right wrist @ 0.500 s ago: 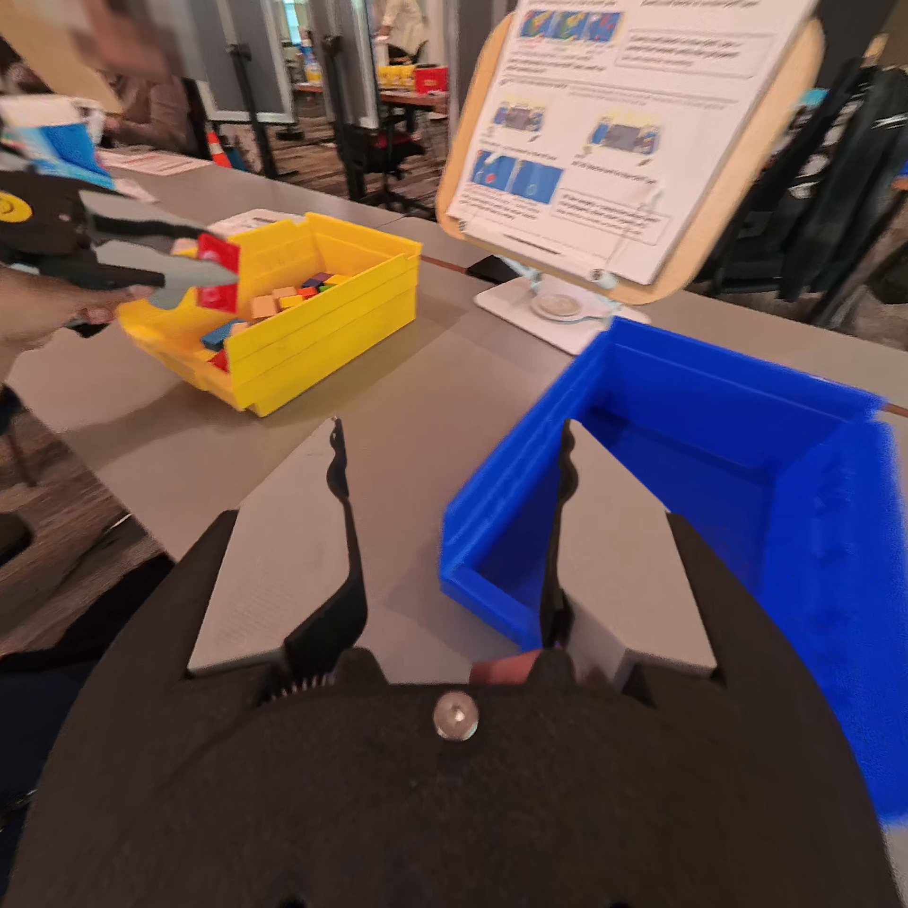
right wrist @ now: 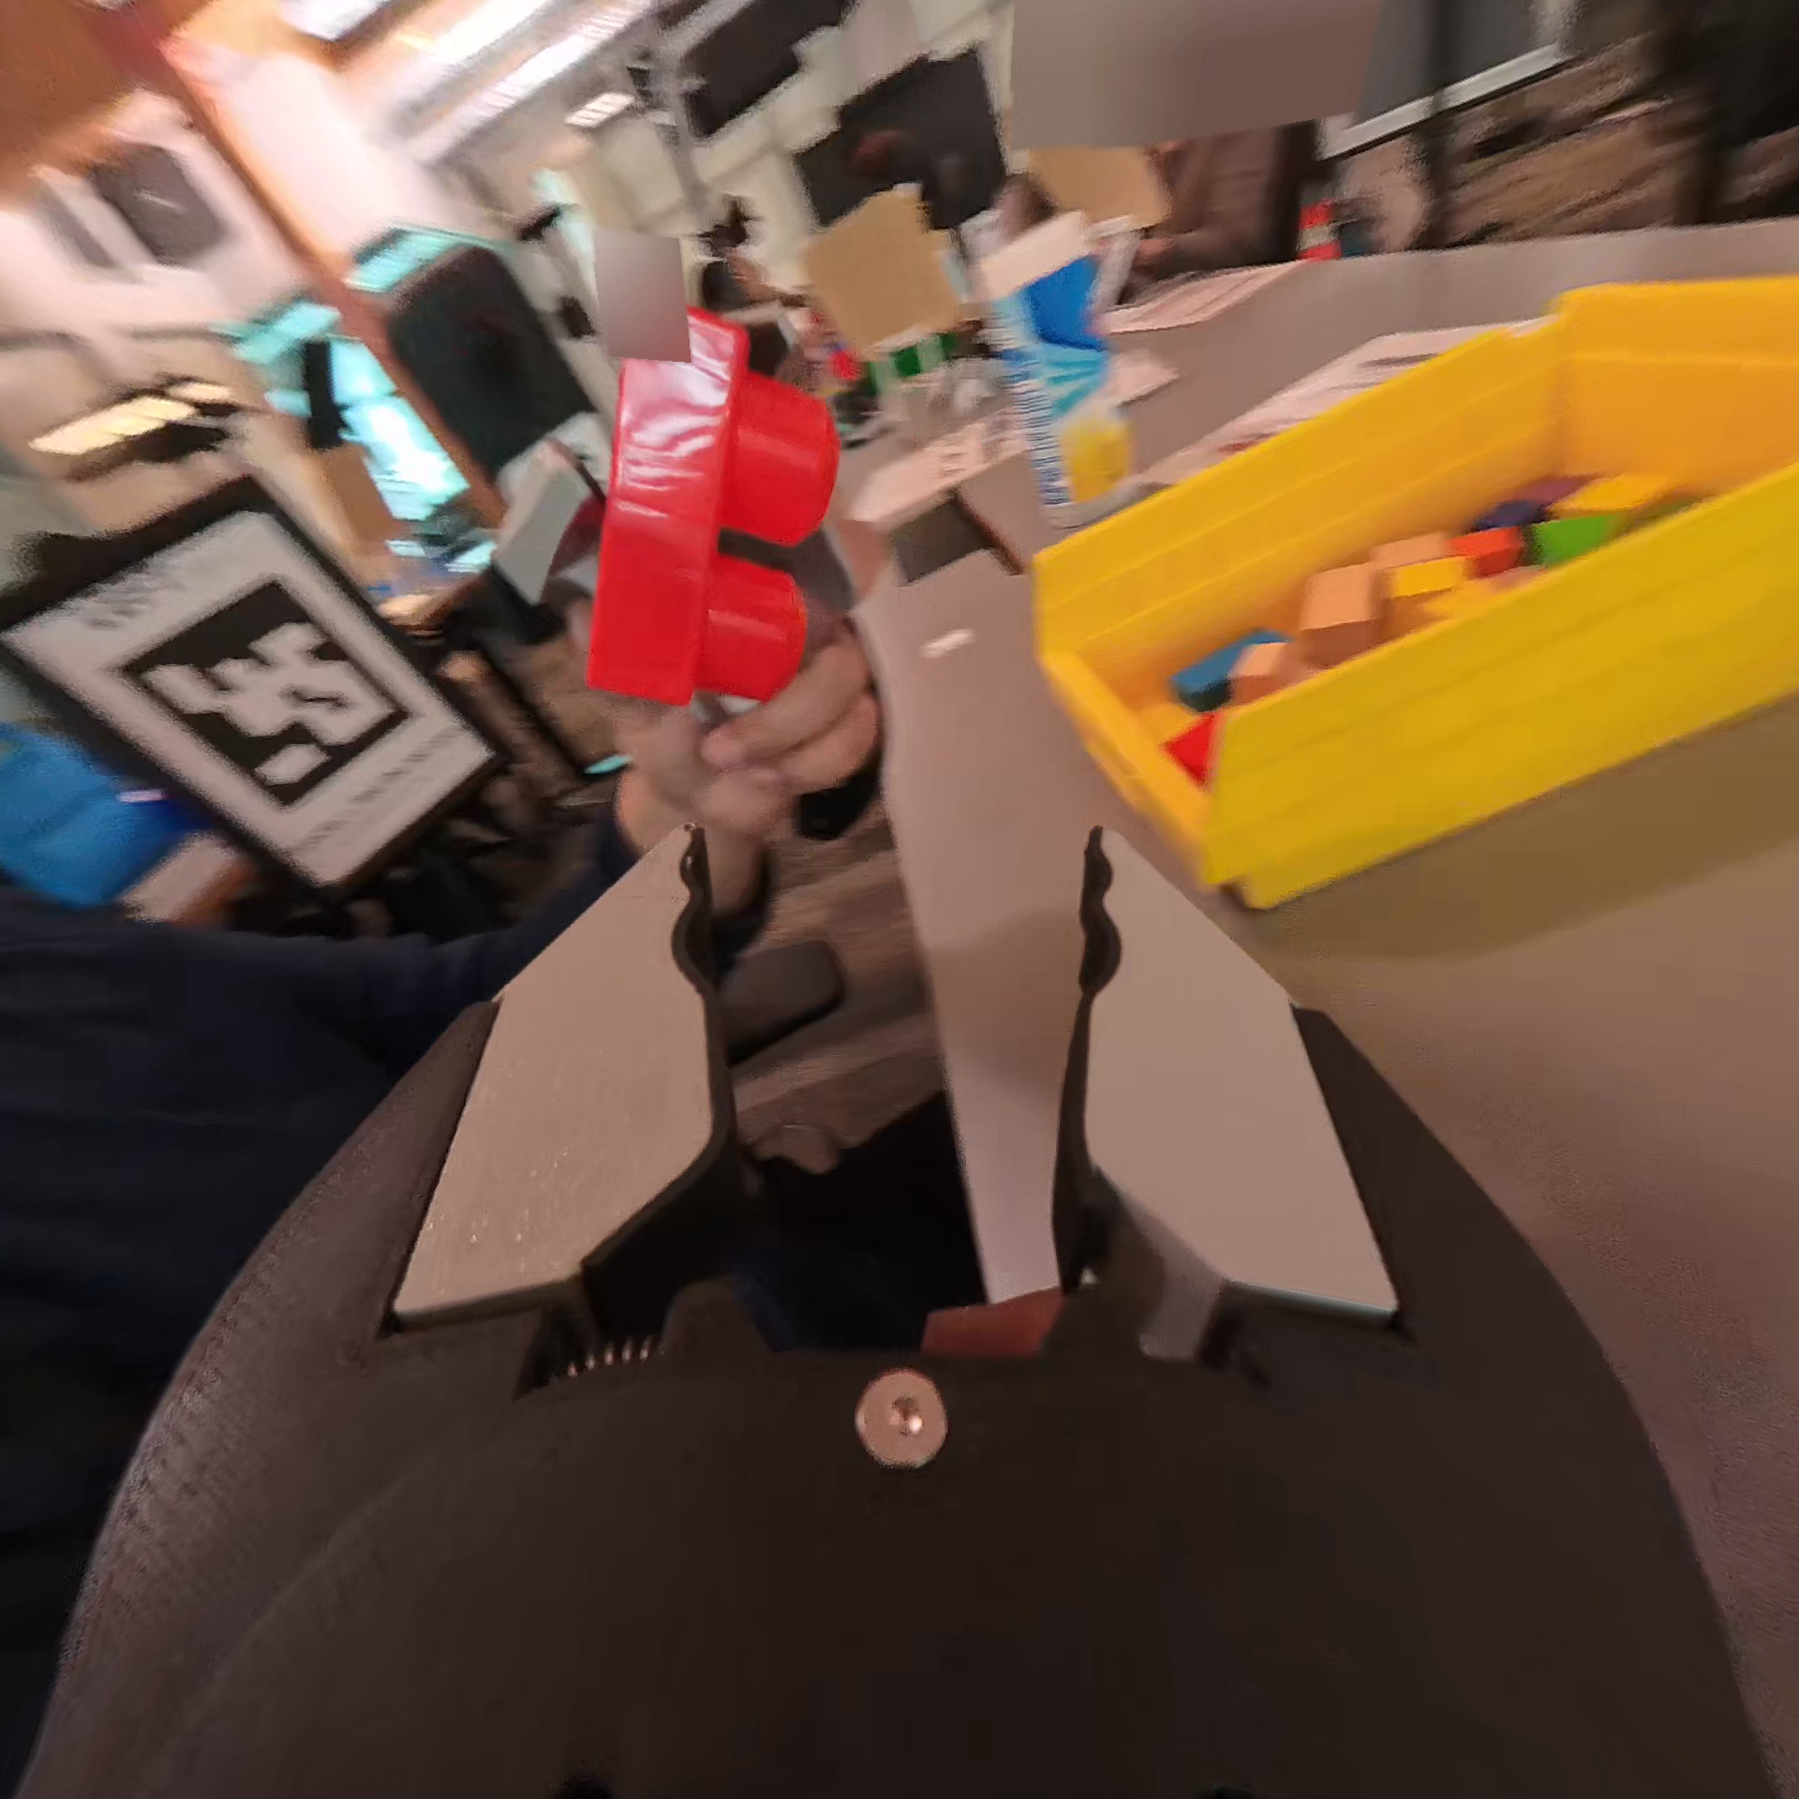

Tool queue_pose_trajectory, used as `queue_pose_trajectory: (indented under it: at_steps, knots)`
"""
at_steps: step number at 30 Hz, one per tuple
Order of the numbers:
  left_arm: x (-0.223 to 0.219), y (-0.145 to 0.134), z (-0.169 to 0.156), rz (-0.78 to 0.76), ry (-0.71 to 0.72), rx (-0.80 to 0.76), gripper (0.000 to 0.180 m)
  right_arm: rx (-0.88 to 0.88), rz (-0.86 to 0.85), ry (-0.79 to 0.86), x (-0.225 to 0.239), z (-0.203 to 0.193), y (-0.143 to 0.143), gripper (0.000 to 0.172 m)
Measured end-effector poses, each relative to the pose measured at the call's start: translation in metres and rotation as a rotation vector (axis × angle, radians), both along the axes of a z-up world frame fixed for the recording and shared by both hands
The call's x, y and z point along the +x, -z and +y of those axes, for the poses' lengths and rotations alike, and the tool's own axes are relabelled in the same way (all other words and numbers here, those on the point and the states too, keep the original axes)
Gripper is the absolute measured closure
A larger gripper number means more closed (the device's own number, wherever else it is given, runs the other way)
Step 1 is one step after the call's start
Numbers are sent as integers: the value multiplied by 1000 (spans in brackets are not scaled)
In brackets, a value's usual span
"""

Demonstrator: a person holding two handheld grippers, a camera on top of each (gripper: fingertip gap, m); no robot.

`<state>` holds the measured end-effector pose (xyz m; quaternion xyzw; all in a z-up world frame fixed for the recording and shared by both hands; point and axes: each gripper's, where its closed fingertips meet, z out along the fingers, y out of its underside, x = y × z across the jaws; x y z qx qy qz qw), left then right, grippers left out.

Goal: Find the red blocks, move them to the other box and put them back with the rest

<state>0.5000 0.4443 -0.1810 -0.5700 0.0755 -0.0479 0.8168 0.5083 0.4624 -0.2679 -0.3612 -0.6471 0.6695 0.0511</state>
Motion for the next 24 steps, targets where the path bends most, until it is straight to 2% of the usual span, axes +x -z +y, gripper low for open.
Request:
queue_pose_trajectory:
  at_steps: [2, 4, 7, 11, 14, 17, 24]
  knots:
    - [1, -2, 1, -24, 9, 15, 142, -39, 20, -79, 10, -9, -6, 98]
    - [0, 6, 10, -64, 18, -43, 142, 11, 118, -31, 11, -10, -13, 98]
    - [3, 8, 16, -46, -14, -36, 142, 80, 221, 34, 15, -14, -26, 98]
    - [15, 16, 26, 43, -58, -84, 142, 62, 196, 21, 19, -21, -30, 98]
    - [22, 19, 29, 96, -88, -94, 142, 53, 183, -6, 17, -19, -30, 126]
    - [23, 17, 25, 118, -114, -87, 145, 61, 163, -68, 19, -23, -30, 127]
    - [7, 5, 11, 75, -181, -6, 154, 124, 178, 42, 7, -5, -29, 128]
